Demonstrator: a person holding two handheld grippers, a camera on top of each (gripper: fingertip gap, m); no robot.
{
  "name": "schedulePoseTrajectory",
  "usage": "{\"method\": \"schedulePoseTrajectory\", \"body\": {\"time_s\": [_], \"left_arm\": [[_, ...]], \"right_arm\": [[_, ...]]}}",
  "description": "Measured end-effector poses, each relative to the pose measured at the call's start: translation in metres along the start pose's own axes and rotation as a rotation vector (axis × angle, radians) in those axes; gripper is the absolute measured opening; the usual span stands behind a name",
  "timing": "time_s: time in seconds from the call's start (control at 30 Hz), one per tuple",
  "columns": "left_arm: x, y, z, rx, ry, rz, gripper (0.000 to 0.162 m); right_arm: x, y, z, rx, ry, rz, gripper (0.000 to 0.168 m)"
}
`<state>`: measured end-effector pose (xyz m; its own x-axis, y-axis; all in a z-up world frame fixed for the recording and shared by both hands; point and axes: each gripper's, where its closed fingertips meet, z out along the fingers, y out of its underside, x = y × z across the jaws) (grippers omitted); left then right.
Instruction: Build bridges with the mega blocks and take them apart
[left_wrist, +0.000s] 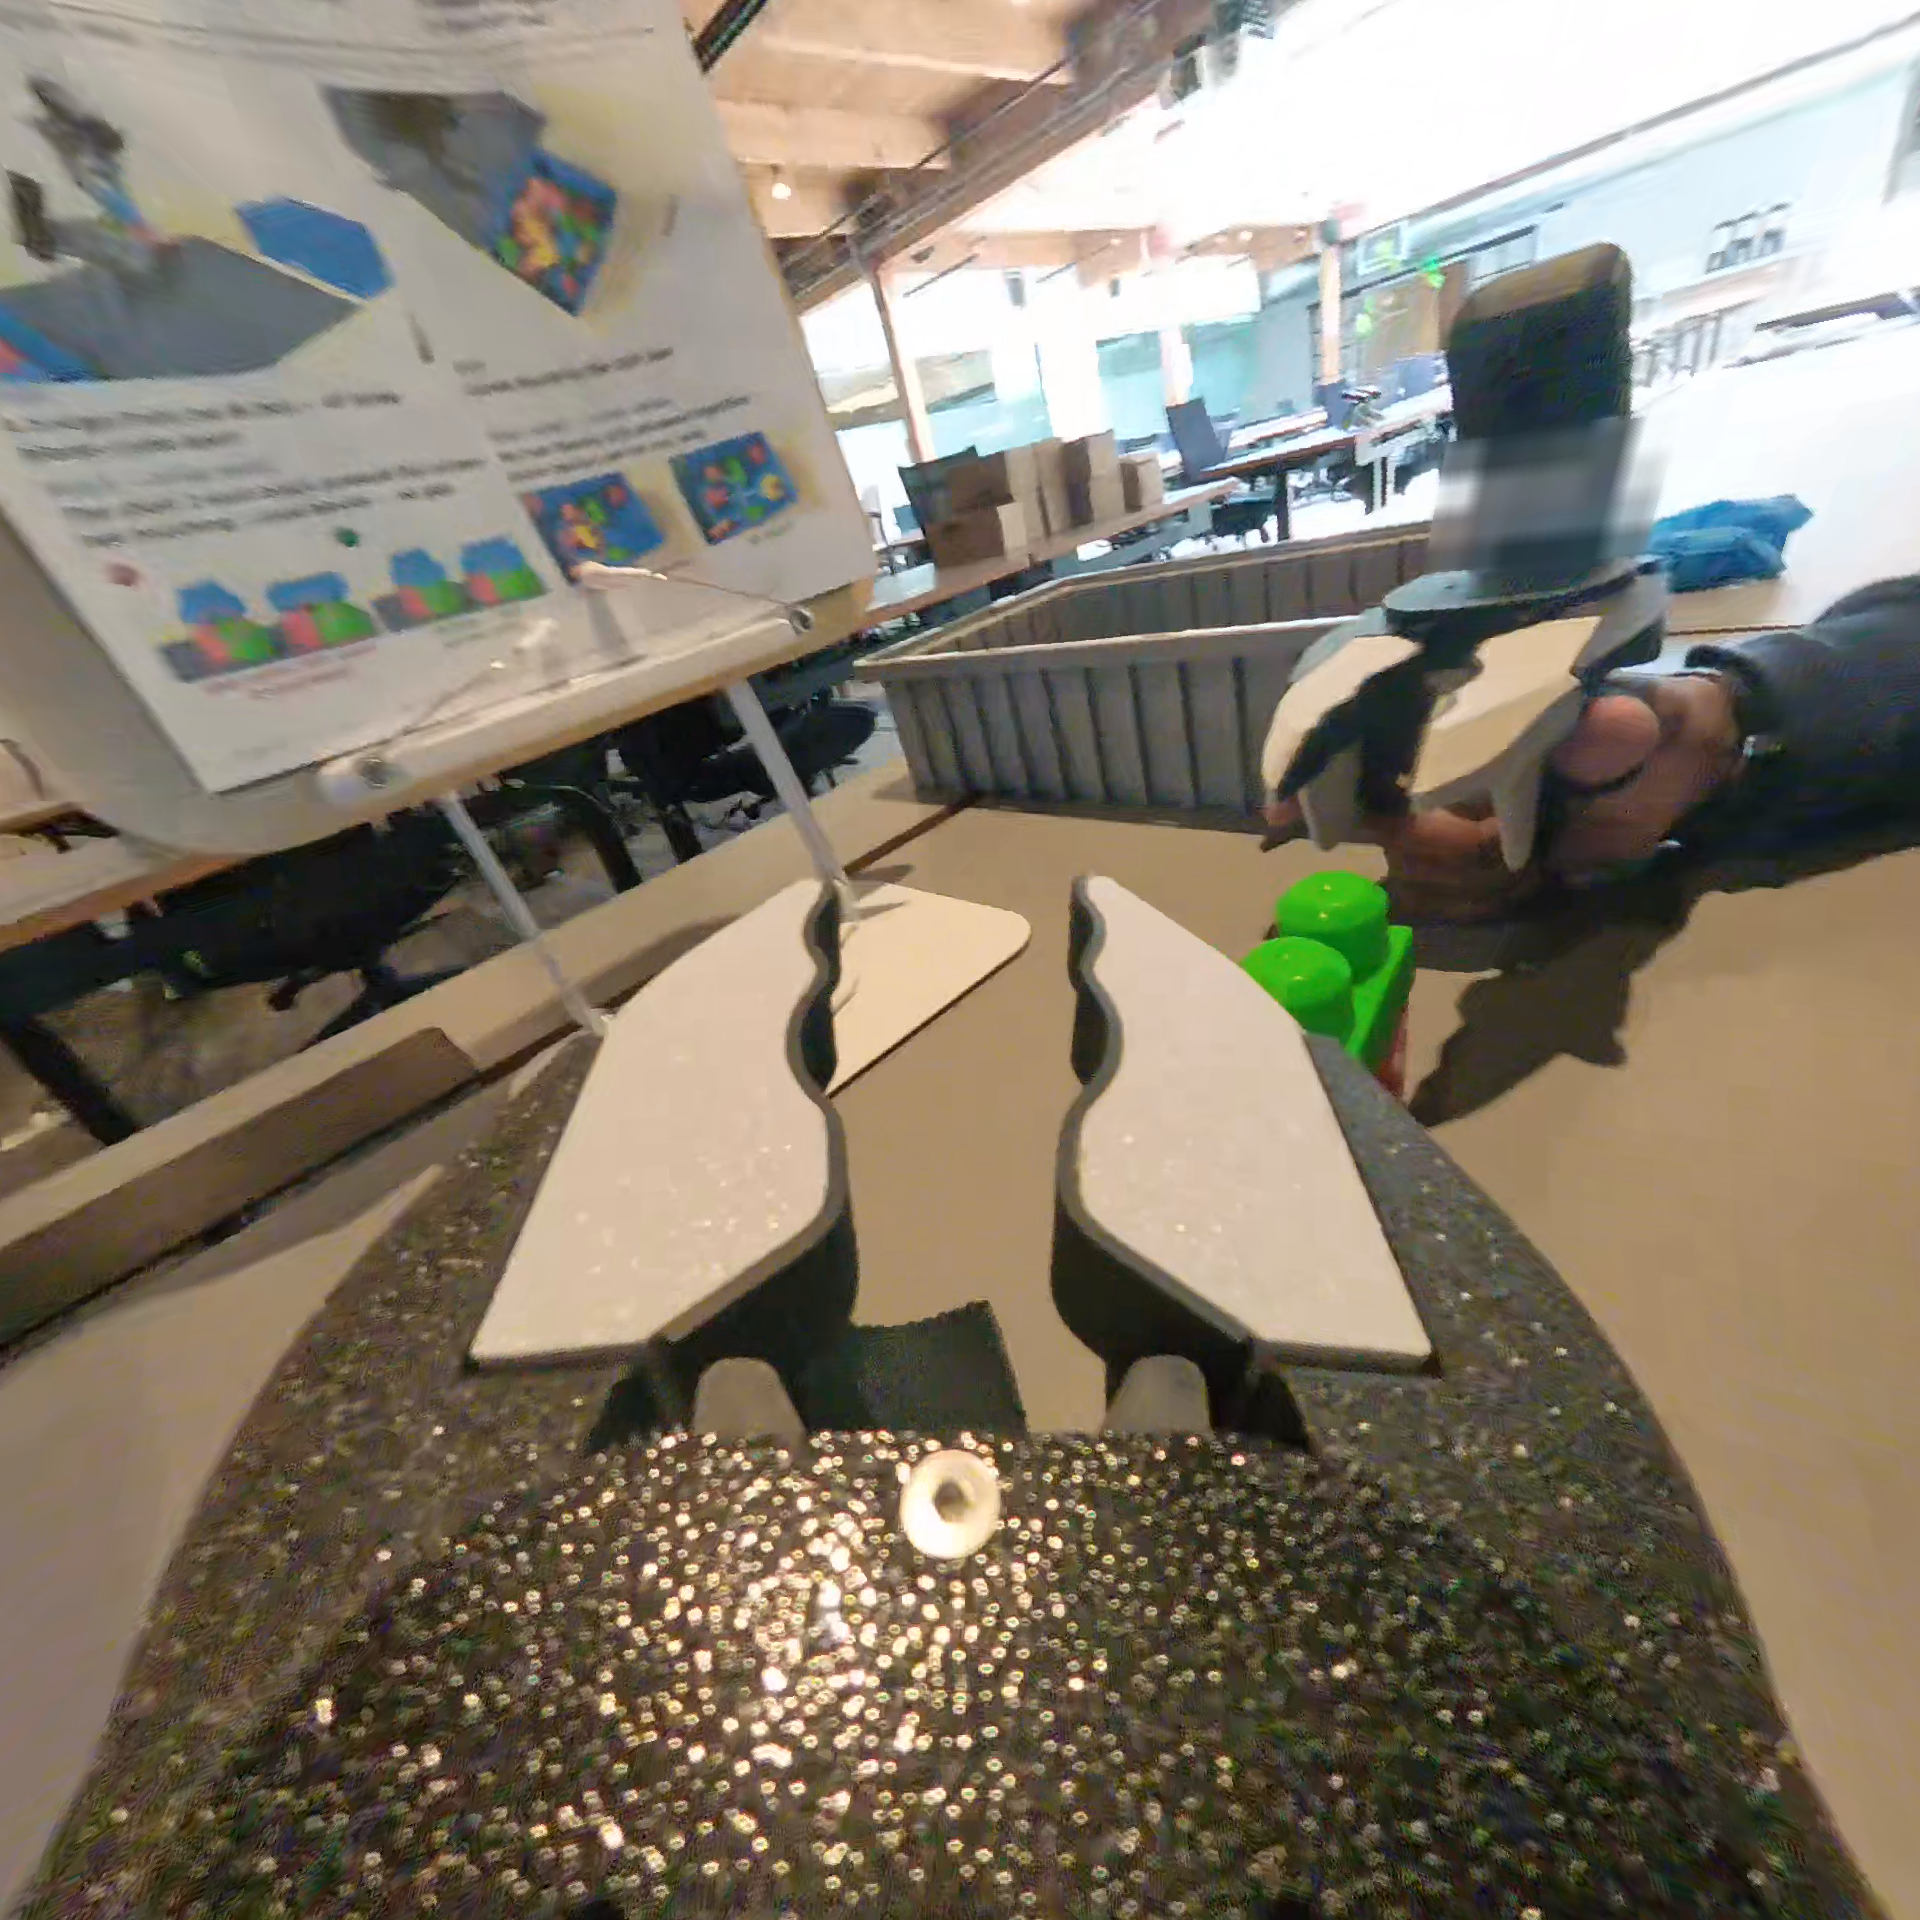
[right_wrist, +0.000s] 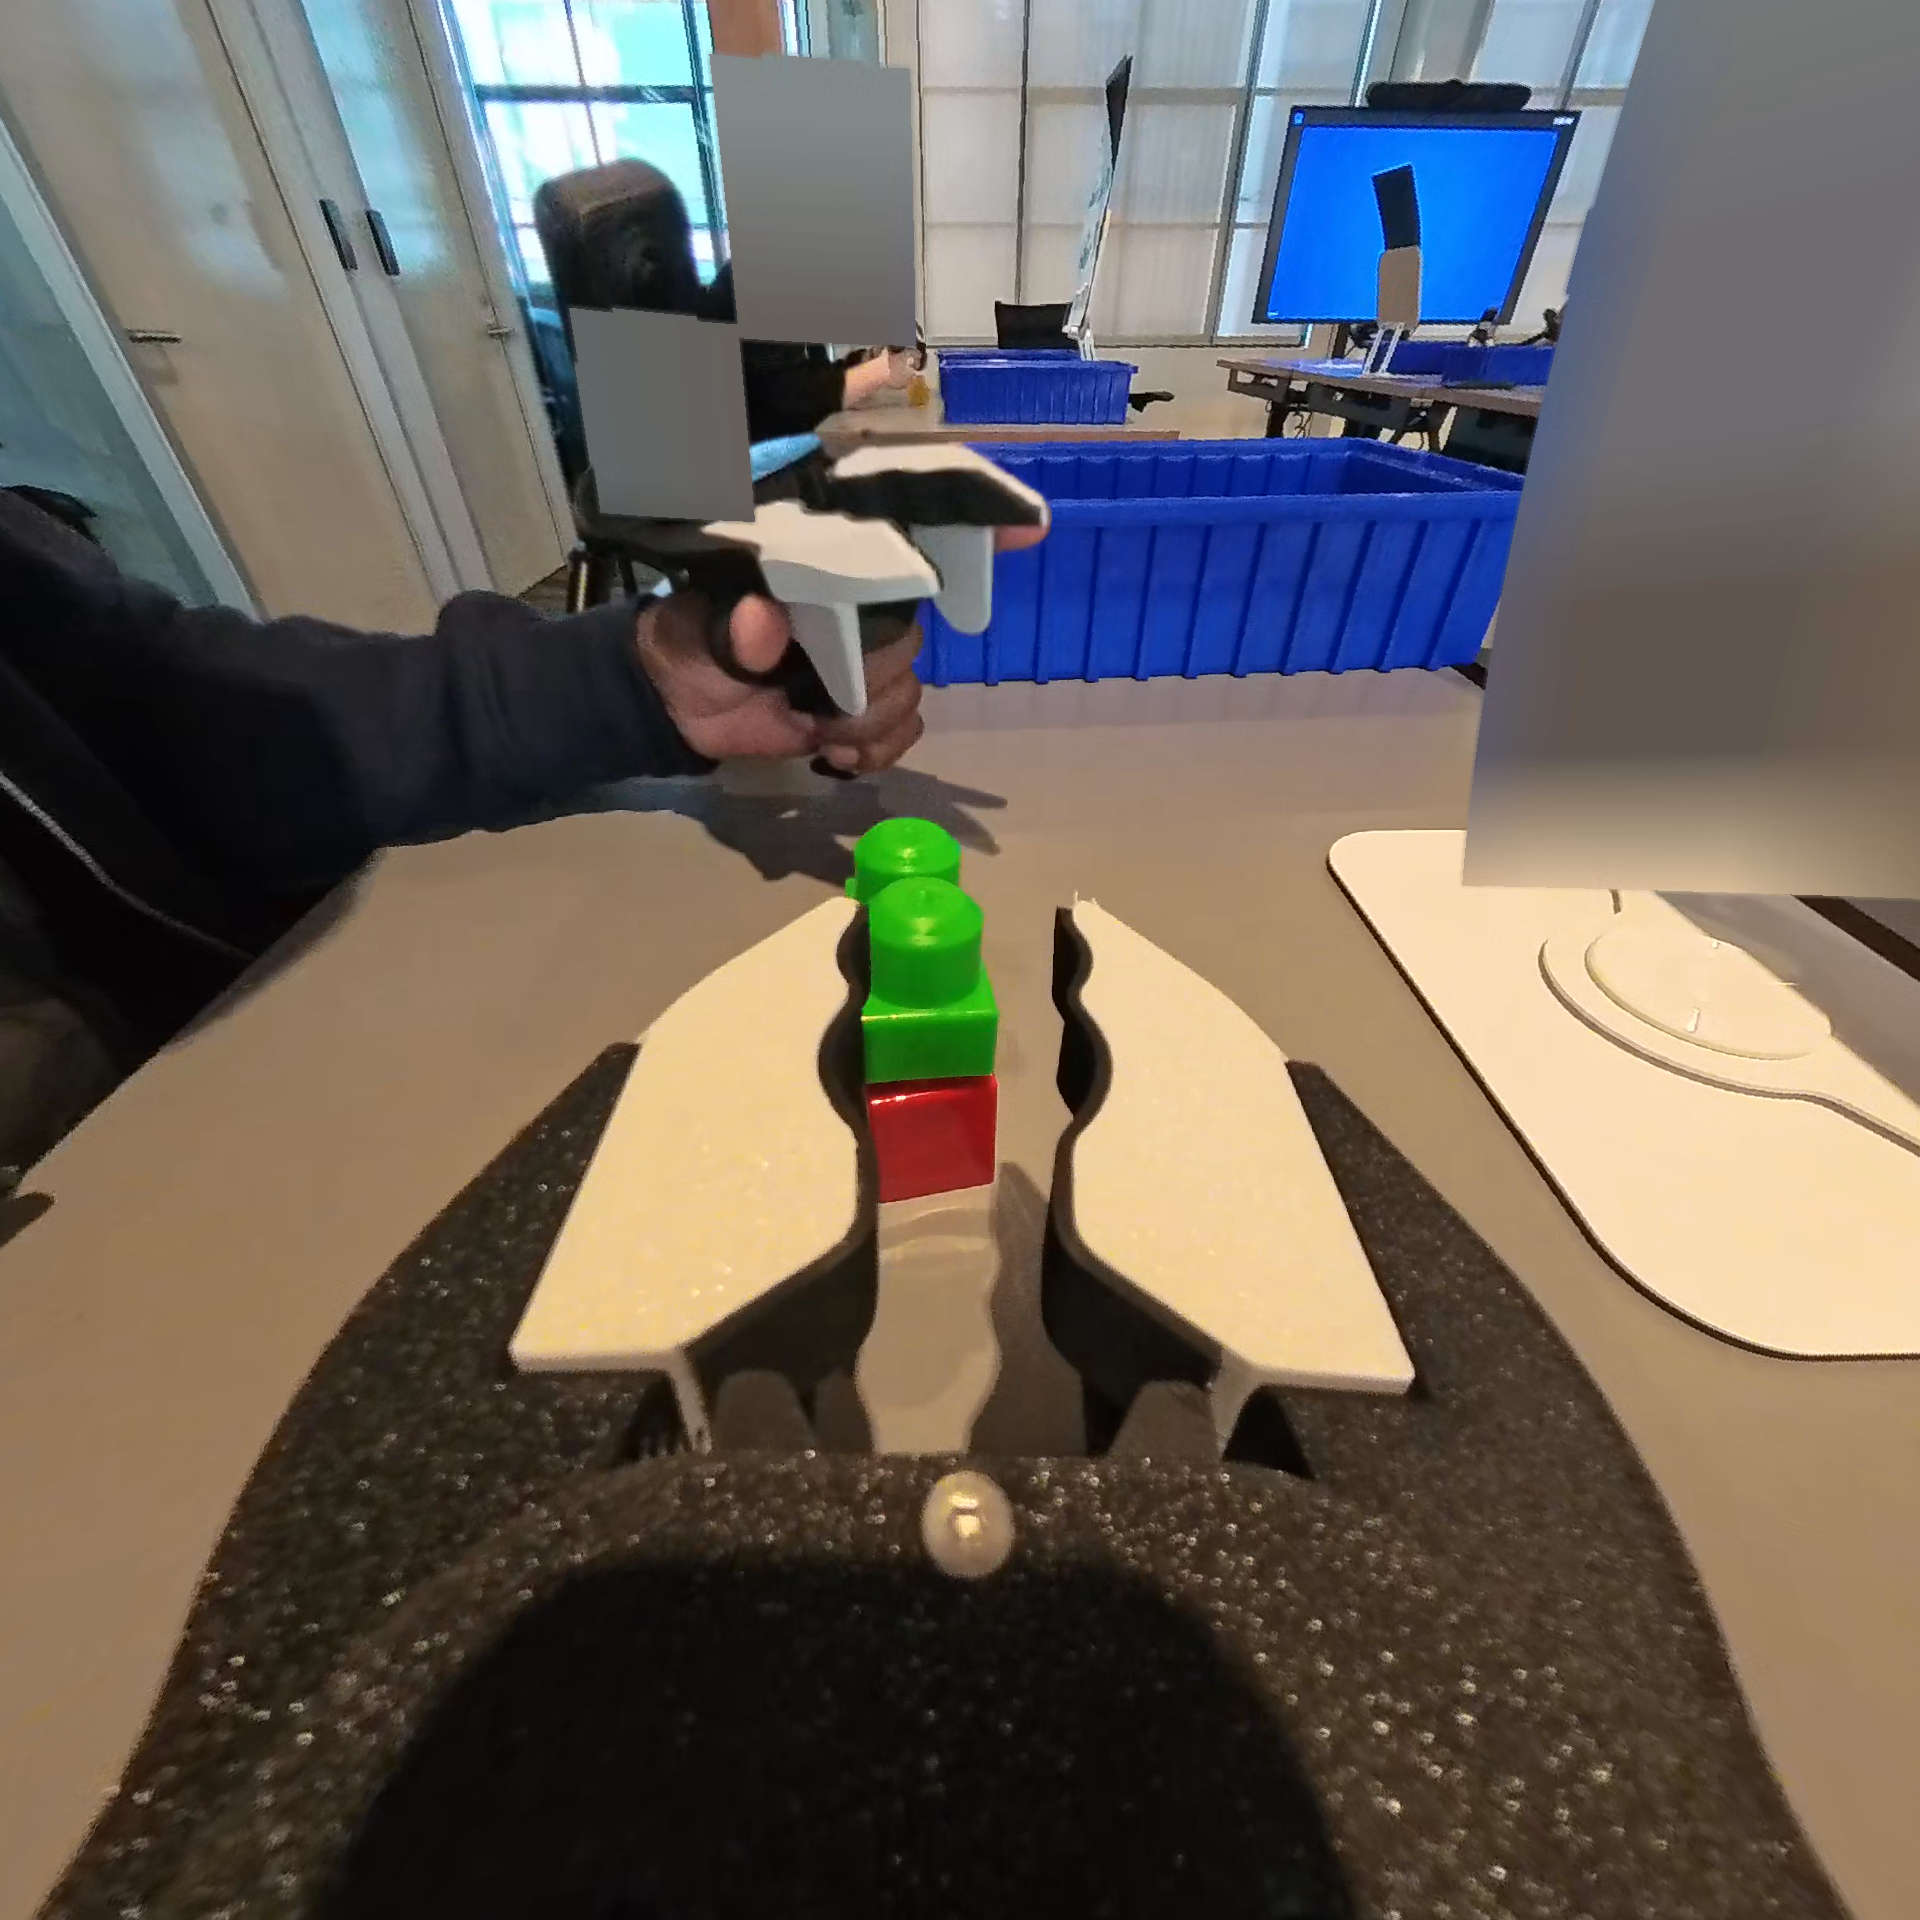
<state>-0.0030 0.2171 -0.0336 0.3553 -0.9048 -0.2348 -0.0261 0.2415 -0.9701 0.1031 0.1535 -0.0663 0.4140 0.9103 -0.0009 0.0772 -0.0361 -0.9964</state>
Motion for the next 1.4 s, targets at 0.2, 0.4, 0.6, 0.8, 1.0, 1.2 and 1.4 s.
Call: {"method": "schedulePoseTrajectory", "body": {"time_s": [0.2, 0.4, 0.6, 0.8, 1.0, 1.2, 1.4], "left_arm": [[-0.082, -0.065, -0.095, 0.700, -0.195, -0.454, 0.045], [-0.099, -0.082, -0.147, 0.961, -0.202, -0.518, 0.049], [-0.045, -0.048, -0.066, 0.361, -0.115, -0.124, 0.044], [-0.006, -0.012, -0.026, 0.122, 0.025, -0.011, 0.044], [0.007, 0.006, -0.015, 0.035, 0.093, -0.030, 0.045], [0.021, 0.025, -0.005, -0.083, 0.158, -0.025, 0.049], [0.042, 0.025, -0.002, -0.129, 0.352, -0.210, 0.061]], "right_arm": [[0.003, -0.002, -0.002, 0.016, -0.012, 0.038, 0.034], [0.003, -0.003, -0.003, 0.029, -0.017, 0.048, 0.034], [0.004, -0.003, -0.003, 0.031, -0.019, 0.055, 0.034], [0.003, -0.003, -0.003, 0.025, -0.019, 0.051, 0.034], [0.004, 0.001, 0.001, -0.005, -0.017, 0.057, 0.037], [0.007, 0.004, 0.003, -0.028, -0.012, 0.086, 0.045], [0.008, 0.010, 0.007, -0.078, -0.015, 0.107, 0.060]]}}
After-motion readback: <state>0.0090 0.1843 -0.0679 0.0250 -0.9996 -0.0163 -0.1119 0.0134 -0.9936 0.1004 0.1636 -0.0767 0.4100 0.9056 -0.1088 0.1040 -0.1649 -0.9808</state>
